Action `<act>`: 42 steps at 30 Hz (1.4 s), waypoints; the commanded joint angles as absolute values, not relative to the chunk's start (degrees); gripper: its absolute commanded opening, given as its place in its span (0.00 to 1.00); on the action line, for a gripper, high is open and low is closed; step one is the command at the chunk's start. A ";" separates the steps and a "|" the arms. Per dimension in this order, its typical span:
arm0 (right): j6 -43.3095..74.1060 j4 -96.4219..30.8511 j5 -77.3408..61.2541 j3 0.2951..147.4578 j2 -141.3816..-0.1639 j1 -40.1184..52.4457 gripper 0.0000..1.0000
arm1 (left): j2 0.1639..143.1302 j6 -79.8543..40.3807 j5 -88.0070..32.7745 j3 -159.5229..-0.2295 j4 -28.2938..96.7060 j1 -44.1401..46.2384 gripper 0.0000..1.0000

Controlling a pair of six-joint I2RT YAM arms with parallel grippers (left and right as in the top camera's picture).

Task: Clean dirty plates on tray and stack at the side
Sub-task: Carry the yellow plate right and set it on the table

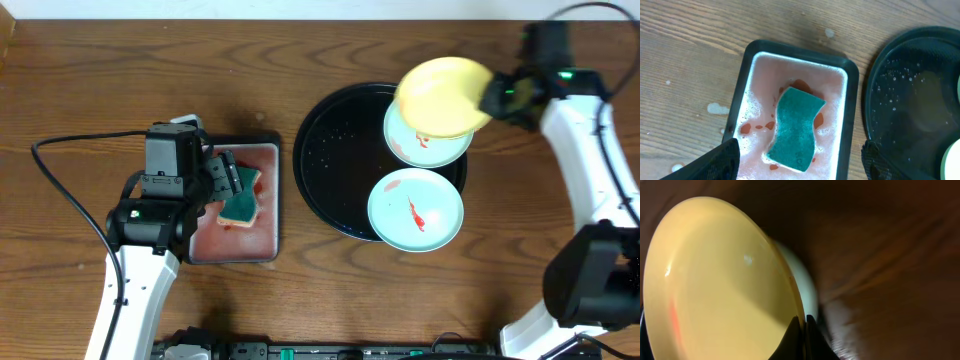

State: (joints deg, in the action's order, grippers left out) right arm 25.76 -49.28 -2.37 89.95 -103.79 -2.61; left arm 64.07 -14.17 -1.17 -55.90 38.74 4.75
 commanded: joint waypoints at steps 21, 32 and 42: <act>29.08 -38.89 -4.64 78.48 -103.31 -37.93 0.01 | 63.99 -14.06 -1.06 -56.25 38.76 4.78 0.79; 27.40 -28.93 -8.49 71.53 -103.53 -35.07 0.01 | 63.99 -14.06 -1.06 -56.25 38.76 4.78 0.79; 27.38 -22.96 -4.54 67.64 -104.31 -33.28 0.06 | 63.99 -14.04 -1.06 -56.25 38.76 4.78 0.79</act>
